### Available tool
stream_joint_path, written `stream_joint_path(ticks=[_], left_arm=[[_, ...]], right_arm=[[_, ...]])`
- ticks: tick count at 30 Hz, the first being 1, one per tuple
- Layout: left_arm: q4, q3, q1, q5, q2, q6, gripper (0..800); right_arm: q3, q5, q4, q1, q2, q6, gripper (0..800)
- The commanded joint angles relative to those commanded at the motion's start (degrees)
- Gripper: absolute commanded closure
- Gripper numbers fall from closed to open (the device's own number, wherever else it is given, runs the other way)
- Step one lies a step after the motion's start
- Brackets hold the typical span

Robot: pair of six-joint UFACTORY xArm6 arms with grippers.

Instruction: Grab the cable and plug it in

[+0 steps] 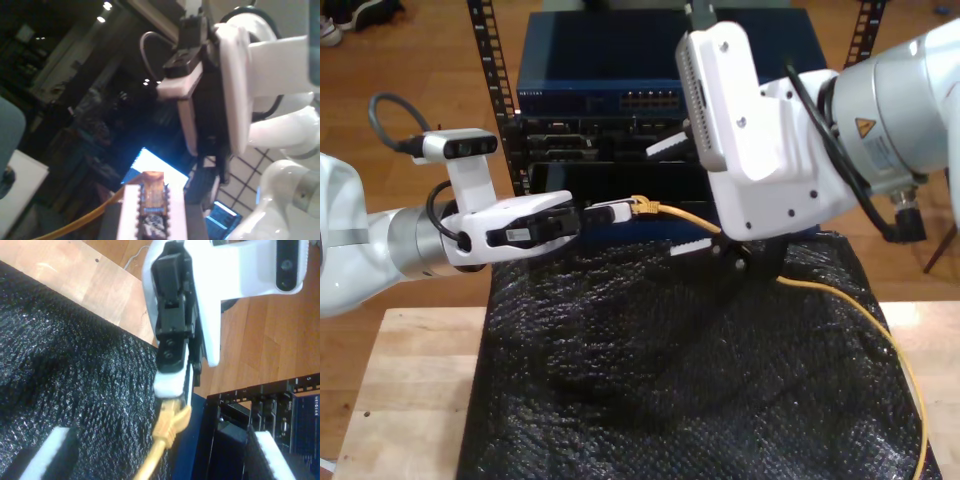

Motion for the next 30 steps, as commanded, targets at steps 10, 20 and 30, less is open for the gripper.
stream_joint_path(ticks=[10, 20, 30], left_arm=[[-2.4, -0.3, -0.1, 4.0, 0.5, 0.0, 787], [-2.8, -0.1, -0.2, 5.5, 1.0, -1.3, 789], [-2.7, 0.0, -0.3, 7.2, 1.3, -4.8, 787]], right_arm=[[0.0, 0.0, 1.8, 0.7, -1.8, -0.8, 132], [-0.1, -1.6, 4.7, 1.2, -1.7, -3.4, 300], [0.4, -3.6, 4.6, 2.0, -1.2, -3.9, 351]])
